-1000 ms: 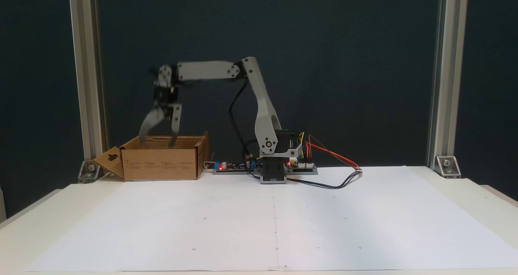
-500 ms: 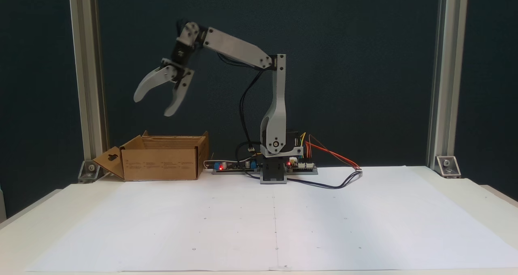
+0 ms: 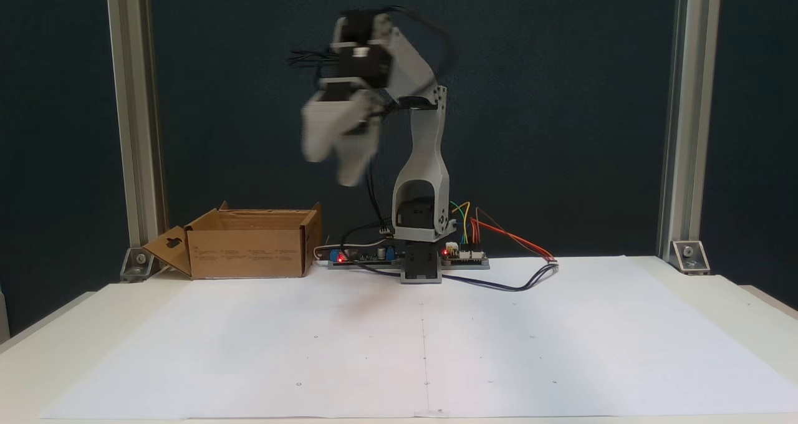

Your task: Grasp a green dice and put it in the bin.

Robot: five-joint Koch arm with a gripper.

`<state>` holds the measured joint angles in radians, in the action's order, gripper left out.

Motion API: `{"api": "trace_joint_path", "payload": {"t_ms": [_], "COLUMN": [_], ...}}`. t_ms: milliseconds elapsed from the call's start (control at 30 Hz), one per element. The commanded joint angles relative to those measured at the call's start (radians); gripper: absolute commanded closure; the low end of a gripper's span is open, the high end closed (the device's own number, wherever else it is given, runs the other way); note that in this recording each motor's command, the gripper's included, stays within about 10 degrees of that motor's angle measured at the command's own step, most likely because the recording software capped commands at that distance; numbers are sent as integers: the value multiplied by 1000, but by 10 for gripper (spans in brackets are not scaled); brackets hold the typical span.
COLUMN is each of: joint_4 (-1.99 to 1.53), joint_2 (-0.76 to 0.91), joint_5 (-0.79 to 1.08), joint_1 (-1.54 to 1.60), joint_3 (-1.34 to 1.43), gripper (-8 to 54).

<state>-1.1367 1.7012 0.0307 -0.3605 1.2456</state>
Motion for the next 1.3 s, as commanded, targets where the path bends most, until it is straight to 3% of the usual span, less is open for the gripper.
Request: {"api": "trace_joint_path", "payload": {"t_ms": [0,333,633,967,1267], "joint_4": [8,352,788,1251,1638], "joint_2": [51,210,325,448,531], "joint_5": [-89,-95,-86,-25,-26], "joint_1": [138,443,388,318,345], "joint_3": [9,379,578,1077,1308], "gripper": [35,36,24,-4,-4]}}
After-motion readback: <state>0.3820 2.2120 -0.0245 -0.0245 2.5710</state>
